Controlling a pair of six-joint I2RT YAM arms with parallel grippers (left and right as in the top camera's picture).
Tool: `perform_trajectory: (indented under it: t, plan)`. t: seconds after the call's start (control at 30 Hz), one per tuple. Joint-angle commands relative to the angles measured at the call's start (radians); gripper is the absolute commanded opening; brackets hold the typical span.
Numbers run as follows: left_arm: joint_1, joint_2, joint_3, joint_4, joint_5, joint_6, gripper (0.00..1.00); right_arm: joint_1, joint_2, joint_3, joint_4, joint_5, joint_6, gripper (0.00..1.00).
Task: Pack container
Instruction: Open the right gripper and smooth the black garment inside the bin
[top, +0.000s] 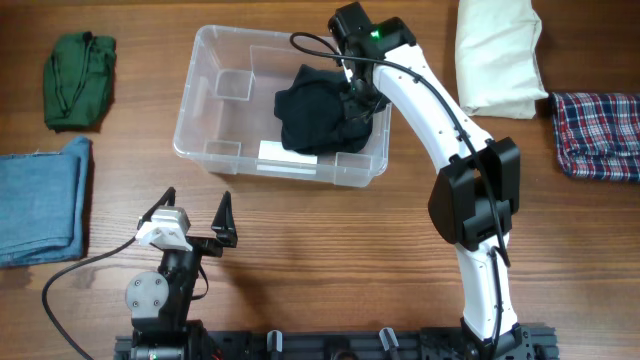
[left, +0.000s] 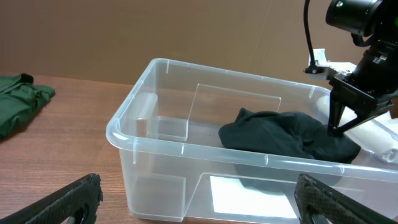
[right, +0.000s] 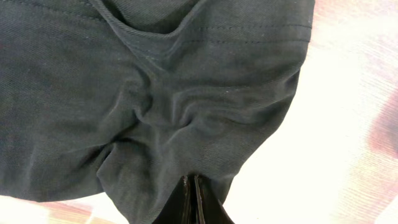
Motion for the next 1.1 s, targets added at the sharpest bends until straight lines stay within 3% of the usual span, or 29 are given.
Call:
perform_trajectory:
  t: [0.0, 1.07]
  plan:
    - [0.006, -0.007, -0.001, -0.009, -0.002, -0.008, 1.0, 0.014, 0.052, -0.002, -0.002, 0.026, 0.019, 0.04]
    - [0.006, -0.007, -0.001, -0.009, -0.002, -0.008, 1.0, 0.04, 0.116, 0.002, 0.043, 0.041, -0.013, 0.04]
